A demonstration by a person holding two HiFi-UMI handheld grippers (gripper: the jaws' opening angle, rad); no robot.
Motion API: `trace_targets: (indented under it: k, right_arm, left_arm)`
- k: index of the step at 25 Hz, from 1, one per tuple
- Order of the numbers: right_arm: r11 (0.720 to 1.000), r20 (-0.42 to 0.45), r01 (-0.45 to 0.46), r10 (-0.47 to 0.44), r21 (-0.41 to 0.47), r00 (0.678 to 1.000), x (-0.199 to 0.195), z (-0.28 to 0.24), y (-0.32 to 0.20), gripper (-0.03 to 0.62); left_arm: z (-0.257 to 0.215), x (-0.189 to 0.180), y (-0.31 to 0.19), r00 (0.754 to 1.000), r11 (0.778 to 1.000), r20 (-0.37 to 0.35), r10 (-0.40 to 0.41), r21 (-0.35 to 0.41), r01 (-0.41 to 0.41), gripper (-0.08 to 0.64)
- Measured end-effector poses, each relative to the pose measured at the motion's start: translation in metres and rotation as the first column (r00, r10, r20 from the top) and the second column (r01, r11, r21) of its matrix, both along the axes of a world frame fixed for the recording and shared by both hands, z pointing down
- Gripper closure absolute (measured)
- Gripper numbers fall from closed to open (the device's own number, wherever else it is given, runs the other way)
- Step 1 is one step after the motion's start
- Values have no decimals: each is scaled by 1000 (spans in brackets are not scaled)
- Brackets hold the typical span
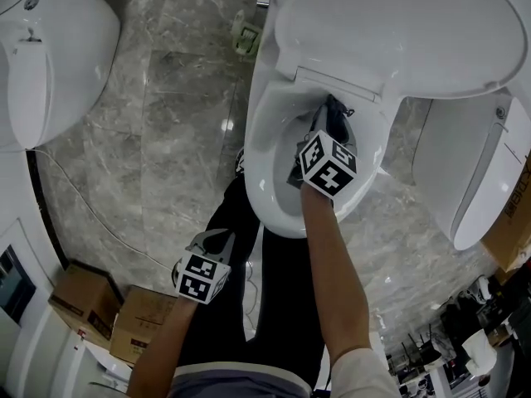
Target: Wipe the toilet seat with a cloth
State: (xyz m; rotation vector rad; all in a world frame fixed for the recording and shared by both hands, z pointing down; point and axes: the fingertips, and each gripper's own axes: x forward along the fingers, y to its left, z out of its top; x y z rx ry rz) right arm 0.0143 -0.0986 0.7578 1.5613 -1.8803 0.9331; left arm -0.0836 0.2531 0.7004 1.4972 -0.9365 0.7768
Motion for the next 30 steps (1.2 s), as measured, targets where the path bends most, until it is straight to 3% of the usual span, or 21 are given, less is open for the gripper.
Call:
trace_targets:
  k: [7,17,22,27,30]
  right_arm:
    - [994,32,109,-110,29,993,-43,-3,14,506]
    - [969,49,236,-240,72,970,-68,-5,28,506]
    - [927,36,363,-367,94,929,-79,-7,39,506]
    - [852,2,512,-516,112,857,-90,-9,52,506]
    - [822,3,557,-562,120,827,-93,-9,60,506]
  left_arm:
    - [-3,-9,11,1000,1000,-18,-14,-23,14,551]
    - [-3,-17,17,999,999,-35,-32,-22,31,551]
    - [-6,-24,18,998,998,-30,-55,-17,55,551]
    - [-14,-35,7,991,990,-1,-133,41,132,551]
    - [-17,-39,-2,983,981,-2,-184,65,183,551]
